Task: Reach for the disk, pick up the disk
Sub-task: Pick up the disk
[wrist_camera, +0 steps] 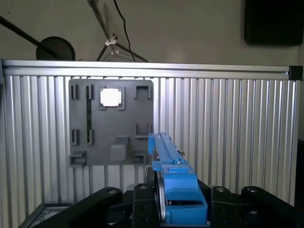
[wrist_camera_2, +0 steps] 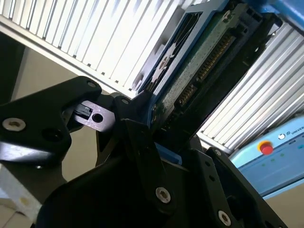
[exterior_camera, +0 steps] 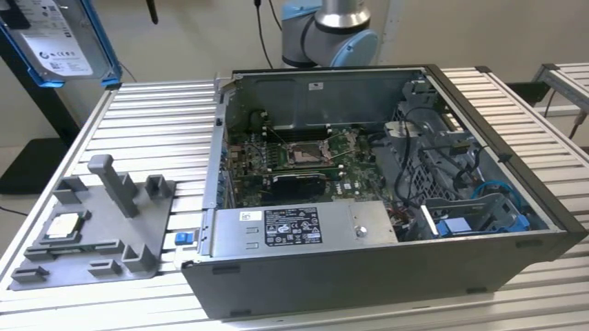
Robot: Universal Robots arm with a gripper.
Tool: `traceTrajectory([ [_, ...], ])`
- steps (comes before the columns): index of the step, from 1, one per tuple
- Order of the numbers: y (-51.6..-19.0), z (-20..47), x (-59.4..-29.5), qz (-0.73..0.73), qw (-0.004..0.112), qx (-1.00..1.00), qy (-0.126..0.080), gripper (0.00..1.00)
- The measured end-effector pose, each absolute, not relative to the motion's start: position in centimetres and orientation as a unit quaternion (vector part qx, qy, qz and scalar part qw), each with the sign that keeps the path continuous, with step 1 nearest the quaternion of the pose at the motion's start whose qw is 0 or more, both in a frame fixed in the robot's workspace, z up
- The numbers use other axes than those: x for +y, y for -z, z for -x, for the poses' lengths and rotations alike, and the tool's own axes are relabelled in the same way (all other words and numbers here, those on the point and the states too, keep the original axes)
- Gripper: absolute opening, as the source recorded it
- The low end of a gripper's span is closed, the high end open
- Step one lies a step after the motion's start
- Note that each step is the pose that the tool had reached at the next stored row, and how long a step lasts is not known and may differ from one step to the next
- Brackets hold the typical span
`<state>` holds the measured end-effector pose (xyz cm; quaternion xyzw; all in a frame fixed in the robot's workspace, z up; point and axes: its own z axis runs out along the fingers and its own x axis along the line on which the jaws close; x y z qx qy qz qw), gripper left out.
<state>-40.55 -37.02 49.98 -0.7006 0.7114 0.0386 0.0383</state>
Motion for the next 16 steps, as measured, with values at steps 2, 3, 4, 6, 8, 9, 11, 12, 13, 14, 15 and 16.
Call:
traceTrajectory([
  [2, -50.0, 40.2, -37.0, 0.701, 0.038, 0.711, -0.039, 0.0],
  [3, -50.0, 40.0, -37.0, 0.701, 0.038, 0.711, -0.039, 0.0],
  [4, -50.0, 39.9, -37.0, 0.701, 0.038, 0.711, -0.039, 0.0],
  [6, -50.0, 39.5, -37.0, 0.701, 0.038, 0.711, -0.039, 0.0],
  [8, -50.0, 39.2, -37.0, 0.701, 0.038, 0.711, -0.039, 0.0],
  [9, -50.0, 39.0, -37.0, 0.701, 0.038, 0.711, -0.039, 0.0],
  [11, -50.0, 38.7, -37.0, 0.701, 0.038, 0.711, -0.039, 0.0],
  [12, -50.0, 38.5, -37.0, 0.701, 0.038, 0.711, -0.039, 0.0],
  [13, -50.0, 38.3, -37.0, 0.701, 0.038, 0.711, -0.039, 0.0],
  [14, -50.0, 38.2, -37.0, 0.701, 0.038, 0.711, -0.039, 0.0],
  [15, -50.0, 38.0, -37.0, 0.701, 0.038, 0.711, -0.039, 0.0],
  [16, -50.0, 37.8, -37.0, 0.701, 0.038, 0.711, -0.039, 0.0],
])
